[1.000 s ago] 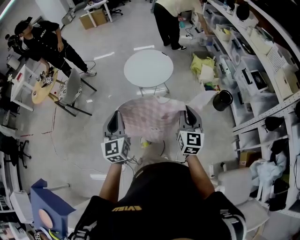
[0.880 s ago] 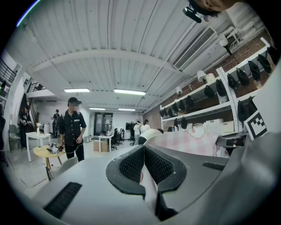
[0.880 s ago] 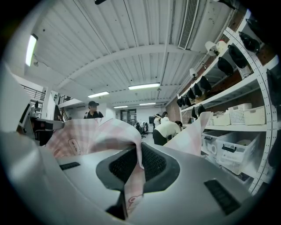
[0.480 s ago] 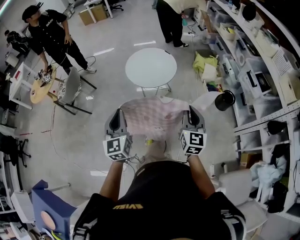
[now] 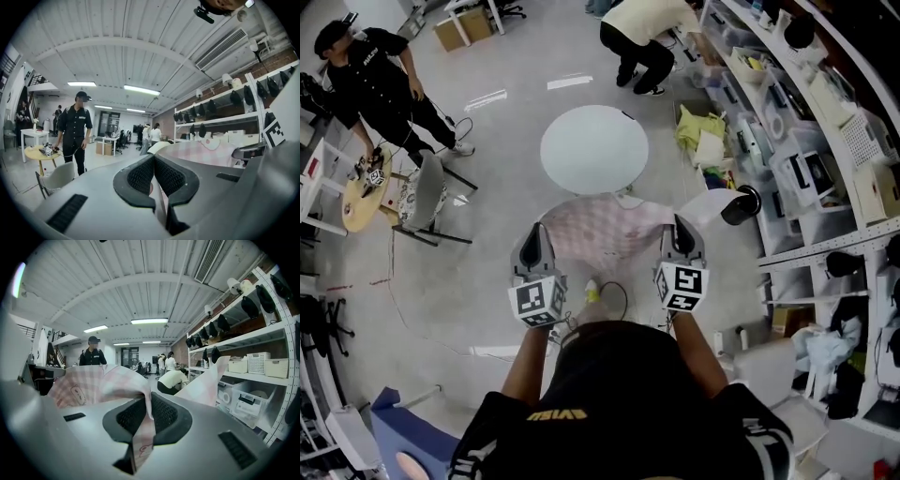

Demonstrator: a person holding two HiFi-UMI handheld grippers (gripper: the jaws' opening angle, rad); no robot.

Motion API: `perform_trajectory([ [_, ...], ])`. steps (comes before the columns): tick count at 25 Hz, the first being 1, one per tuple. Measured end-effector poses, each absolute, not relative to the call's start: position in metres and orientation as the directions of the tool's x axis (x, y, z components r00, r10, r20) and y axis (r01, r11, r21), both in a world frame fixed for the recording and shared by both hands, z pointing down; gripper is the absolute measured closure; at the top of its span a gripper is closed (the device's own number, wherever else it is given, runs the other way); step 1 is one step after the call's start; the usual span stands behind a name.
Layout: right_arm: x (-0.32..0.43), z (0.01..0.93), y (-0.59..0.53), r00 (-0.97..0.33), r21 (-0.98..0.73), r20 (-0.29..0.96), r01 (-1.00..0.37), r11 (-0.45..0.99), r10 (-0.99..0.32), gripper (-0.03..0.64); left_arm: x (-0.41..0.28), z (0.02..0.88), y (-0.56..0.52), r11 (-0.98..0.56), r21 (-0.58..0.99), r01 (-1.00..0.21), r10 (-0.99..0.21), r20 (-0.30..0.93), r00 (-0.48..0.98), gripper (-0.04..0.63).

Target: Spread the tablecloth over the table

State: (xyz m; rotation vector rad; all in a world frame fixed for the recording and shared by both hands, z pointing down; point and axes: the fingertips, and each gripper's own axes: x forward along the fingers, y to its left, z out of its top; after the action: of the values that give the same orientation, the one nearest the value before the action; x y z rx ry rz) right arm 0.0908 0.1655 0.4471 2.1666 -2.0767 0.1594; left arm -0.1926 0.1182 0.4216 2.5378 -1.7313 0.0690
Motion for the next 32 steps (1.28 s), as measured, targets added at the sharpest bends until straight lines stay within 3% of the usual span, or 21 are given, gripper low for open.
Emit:
perform_trajectory([
  [18, 0.032, 0.429, 0.017, 0.186, 0.159, 0.186, -0.975, -0.157, -0.965, 0.586, -0.245, 0.419, -0.058, -0.480, 0.098, -0.872, -0.876, 0.013, 0.483, 0.578],
  [32, 0.063, 0.428, -0.043, 0.213, 0.182, 0.143, -0.966, -0.186, -0.967, 0.586, -0.212, 0.419, -0.124, -0.506, 0.085, -0.858, -0.860, 0.024, 0.510, 0.578],
])
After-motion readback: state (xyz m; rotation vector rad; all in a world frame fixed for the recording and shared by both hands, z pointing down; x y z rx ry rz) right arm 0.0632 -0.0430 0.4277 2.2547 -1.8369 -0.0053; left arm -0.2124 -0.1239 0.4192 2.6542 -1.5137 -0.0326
